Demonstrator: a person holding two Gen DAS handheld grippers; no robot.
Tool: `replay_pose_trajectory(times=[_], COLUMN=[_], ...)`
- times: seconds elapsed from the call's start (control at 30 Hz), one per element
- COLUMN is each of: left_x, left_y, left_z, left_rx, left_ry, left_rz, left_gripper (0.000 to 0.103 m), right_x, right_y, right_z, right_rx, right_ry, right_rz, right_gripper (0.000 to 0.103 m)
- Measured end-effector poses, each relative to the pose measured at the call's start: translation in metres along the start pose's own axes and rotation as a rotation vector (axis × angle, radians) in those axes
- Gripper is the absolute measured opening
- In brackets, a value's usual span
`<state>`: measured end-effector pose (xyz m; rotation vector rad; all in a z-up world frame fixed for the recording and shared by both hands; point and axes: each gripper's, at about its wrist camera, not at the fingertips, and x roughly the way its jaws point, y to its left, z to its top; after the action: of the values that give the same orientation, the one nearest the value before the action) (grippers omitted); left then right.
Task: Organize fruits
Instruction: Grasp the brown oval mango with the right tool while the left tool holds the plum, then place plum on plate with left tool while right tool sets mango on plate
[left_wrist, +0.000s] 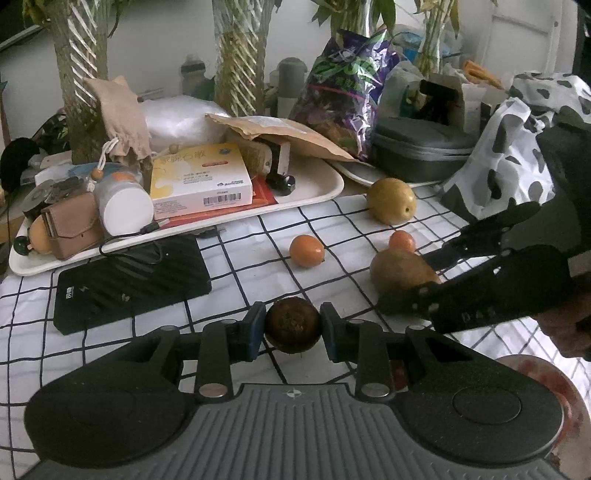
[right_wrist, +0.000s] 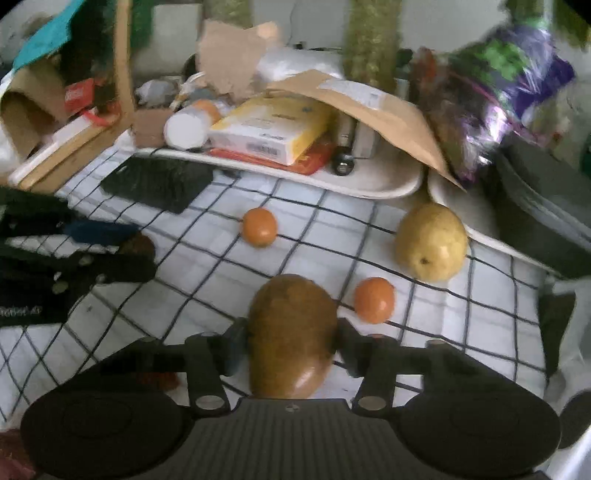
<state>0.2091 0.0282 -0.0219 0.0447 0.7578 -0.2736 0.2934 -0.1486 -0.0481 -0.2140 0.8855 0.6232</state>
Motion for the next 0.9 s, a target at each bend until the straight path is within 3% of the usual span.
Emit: replay_pose_trajectory(times=[0.4,0.57,0.9], left_x=[-0.039,-0.056,-0.062], left_y=[-0.012,-0.019,-0.057], left_z=[-0.01,-0.016,-0.033], left_rx=[-0.018,-0.046,0.035], left_ry=[-0.073,-0.093,-0.044], left_rz=[-0.04,-0.091,-0.192], left_gripper=[0.031,0.031,0.031], right_x=[-0.056,-0.085,-0.129], right_y=[0.004,0.012,0.025], right_z=[-0.015,-0.034,-0.072], right_rx=[0.034,0.031,0.041], right_ry=[-0.091,-0.104,-0.119], right_rz=[-0.014,-0.028,-0.045], right_gripper=[0.049,0.049,0.049])
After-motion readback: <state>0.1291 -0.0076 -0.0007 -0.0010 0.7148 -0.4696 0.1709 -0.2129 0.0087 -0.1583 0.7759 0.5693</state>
